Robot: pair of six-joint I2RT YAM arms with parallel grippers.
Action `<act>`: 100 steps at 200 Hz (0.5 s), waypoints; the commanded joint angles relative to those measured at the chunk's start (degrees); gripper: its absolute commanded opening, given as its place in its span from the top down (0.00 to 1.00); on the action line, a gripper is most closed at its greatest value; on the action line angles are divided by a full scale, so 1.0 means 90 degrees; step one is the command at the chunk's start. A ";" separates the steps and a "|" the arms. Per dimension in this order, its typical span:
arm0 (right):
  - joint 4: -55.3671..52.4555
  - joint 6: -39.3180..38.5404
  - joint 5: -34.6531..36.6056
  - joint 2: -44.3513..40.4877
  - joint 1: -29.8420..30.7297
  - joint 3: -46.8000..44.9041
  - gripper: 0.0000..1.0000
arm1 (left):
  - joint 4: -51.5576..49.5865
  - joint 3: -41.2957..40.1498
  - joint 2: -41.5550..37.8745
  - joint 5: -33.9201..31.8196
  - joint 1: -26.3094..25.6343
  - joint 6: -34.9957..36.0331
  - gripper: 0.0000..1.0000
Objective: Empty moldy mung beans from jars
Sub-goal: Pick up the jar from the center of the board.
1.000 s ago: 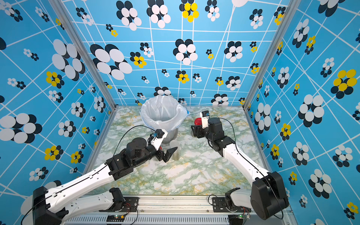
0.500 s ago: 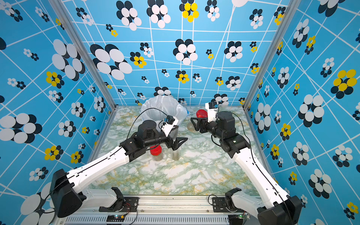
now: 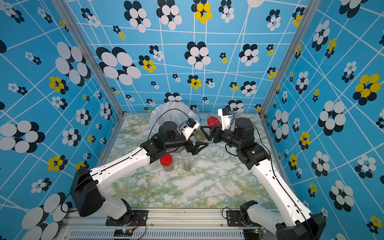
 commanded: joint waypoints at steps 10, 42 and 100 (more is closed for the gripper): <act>0.0223 0.0103 -0.0338 -0.0086 0.0039 0.0128 0.35 | 0.0319 0.0267 0.0068 0.0081 0.0073 -0.0060 0.00; 0.0275 0.0136 -0.0370 -0.0150 0.0041 0.0122 0.35 | 0.0543 0.0236 0.0117 0.0117 0.0095 -0.0126 0.04; 0.0467 0.0295 -0.0396 -0.0013 0.0043 0.0118 0.35 | 0.0819 0.0234 0.0270 0.0332 0.0125 -0.0283 0.17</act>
